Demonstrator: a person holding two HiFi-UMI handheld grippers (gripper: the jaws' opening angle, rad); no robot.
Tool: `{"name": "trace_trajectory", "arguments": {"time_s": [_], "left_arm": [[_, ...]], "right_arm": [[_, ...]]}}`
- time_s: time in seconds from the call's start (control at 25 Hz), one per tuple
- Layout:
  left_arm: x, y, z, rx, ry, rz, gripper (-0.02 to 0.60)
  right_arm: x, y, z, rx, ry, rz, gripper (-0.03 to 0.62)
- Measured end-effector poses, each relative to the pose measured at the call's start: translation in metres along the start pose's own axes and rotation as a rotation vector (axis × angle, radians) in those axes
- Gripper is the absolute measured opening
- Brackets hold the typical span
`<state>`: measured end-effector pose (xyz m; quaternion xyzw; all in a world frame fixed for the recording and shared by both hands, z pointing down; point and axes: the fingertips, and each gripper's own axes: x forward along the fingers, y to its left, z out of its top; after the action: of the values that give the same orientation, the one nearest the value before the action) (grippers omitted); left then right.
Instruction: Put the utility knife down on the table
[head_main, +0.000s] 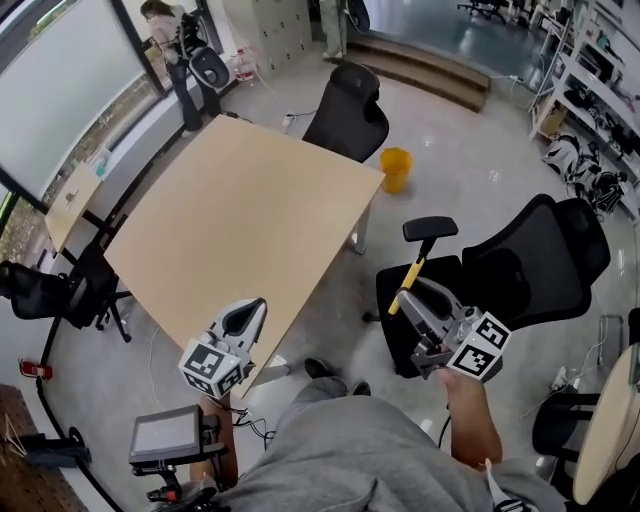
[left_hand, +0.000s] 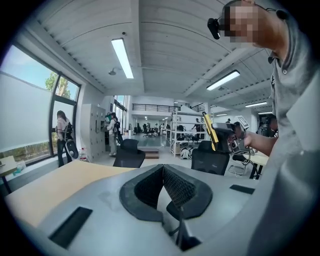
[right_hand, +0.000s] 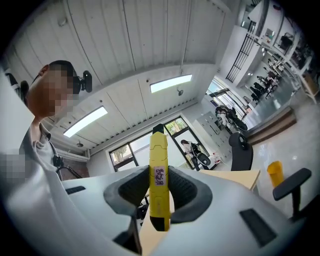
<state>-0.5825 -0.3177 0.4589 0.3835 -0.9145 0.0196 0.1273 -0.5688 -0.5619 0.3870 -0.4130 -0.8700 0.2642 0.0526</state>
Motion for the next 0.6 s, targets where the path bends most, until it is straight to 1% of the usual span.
{"name": "trace_trajectory", "arguments": {"time_s": [0.12, 0.24, 0.44, 0.6], "left_arm": [[0.011, 0.028, 0.001, -0.015, -0.013, 0.019, 0.006], [0.015, 0.056, 0.008, -0.011, -0.05, 0.026, 0.006], [-0.005, 0.123, 0.014, -0.021, -0.103, 0.078, 0.006], [-0.019, 0.162, 0.014, -0.022, -0.107, 0.094, 0.006]], "right_arm": [[0.029, -0.019, 0.005, 0.0, 0.007, -0.004, 0.117], [0.059, -0.022, 0.007, -0.007, 0.012, 0.014, 0.117], [0.121, -0.019, 0.006, -0.04, 0.03, 0.03, 0.117], [0.167, -0.016, 0.007, -0.052, 0.017, 0.053, 0.117]]}}
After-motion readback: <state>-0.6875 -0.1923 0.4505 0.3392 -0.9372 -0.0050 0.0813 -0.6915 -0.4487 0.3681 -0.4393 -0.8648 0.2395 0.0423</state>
